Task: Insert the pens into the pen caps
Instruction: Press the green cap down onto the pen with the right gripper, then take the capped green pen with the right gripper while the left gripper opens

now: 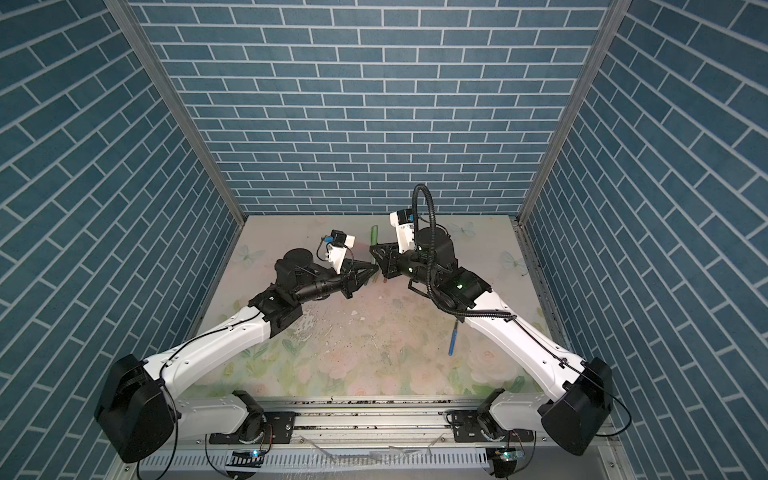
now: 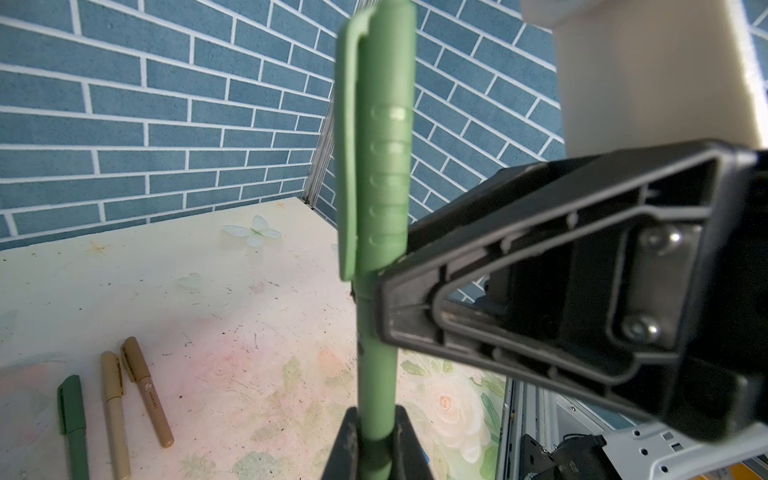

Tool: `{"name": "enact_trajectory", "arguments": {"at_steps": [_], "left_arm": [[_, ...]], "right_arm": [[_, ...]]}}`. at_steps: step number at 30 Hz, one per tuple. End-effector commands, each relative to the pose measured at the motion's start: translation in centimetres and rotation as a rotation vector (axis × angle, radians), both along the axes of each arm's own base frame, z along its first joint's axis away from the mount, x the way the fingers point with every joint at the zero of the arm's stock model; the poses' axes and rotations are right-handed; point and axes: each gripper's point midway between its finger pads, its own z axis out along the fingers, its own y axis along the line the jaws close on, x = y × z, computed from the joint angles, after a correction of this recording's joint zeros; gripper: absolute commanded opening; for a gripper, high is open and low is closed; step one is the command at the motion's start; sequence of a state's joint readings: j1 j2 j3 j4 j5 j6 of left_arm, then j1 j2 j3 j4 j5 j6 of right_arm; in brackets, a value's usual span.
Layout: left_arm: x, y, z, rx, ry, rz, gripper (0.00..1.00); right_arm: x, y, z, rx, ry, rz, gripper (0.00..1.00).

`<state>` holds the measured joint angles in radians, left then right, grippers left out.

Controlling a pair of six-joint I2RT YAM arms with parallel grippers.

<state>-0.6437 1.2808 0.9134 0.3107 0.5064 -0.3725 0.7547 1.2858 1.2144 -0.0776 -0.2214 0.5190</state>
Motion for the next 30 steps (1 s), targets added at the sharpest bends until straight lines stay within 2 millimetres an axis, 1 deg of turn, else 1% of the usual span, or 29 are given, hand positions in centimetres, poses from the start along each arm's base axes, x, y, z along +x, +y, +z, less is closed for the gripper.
{"name": "enact_trajectory", "arguments": {"at_steps": [1, 8, 9, 11, 12, 15, 17, 19, 20, 22, 24, 26, 28, 30], "left_arm": [[-0.6, 0.1, 1.0, -0.027, -0.028, -0.016, 0.00], [-0.7, 0.1, 1.2, -0.031, -0.023, -0.020, 0.00], [-0.7, 0.2, 1.2, -0.033, -0.020, -0.018, 0.04], [-0.5, 0.4, 1.4, -0.037, -0.015, -0.002, 0.21], [-0.5, 0.5, 1.4, -0.039, -0.015, 0.005, 0.32], [-0.5, 0.8, 1.8, -0.042, -0.019, 0.022, 0.69], [-0.6, 1.0, 2.0, -0.042, -0.023, 0.031, 0.81], [-0.6, 1.4, 2.2, -0.041, -0.026, 0.044, 0.94], [-0.7, 1.5, 2.3, -0.042, -0.029, 0.049, 0.99], [-0.9, 1.8, 2.7, -0.040, -0.046, 0.056, 1.00], [-0.9, 2.1, 3.0, -0.038, -0.060, 0.072, 1.00], [-0.6, 2.7, 3.1, -0.030, -0.072, 0.111, 1.00], [-0.1, 3.8, 3.0, -0.017, -0.081, 0.182, 1.00], [0.7, 5.3, 2.7, -0.002, -0.080, 0.282, 1.00]], "right_arm": [[0.0, 0.5, 0.4, 0.022, -0.002, 0.015, 0.17], [0.1, 0.5, 0.5, 0.032, 0.002, 0.012, 0.12], [0.2, 0.5, 0.6, 0.033, 0.001, 0.007, 0.12], [0.3, 0.4, 0.7, 0.035, 0.000, -0.004, 0.11], [0.4, 0.3, 0.8, 0.036, -0.003, -0.013, 0.10], [0.6, -0.1, 1.0, 0.029, -0.008, -0.036, 0.09], [1.0, -0.6, 1.2, 0.022, -0.024, -0.071, 0.09], [1.5, -1.1, 1.7, 0.010, -0.039, -0.102, 0.09], [1.8, -1.3, 2.0, 0.004, -0.046, -0.118, 0.09], [2.4, -1.8, 2.8, -0.005, -0.061, -0.138, 0.09], [3.6, -2.9, 3.4, -0.020, -0.070, -0.193, 0.09], [4.9, -4.1, 3.5, -0.032, -0.064, -0.240, 0.09], [6.8, -5.9, 2.5, -0.046, -0.026, -0.307, 0.09], [8.5, -7.4, 0.3, -0.064, 0.036, -0.359, 0.09]]}}
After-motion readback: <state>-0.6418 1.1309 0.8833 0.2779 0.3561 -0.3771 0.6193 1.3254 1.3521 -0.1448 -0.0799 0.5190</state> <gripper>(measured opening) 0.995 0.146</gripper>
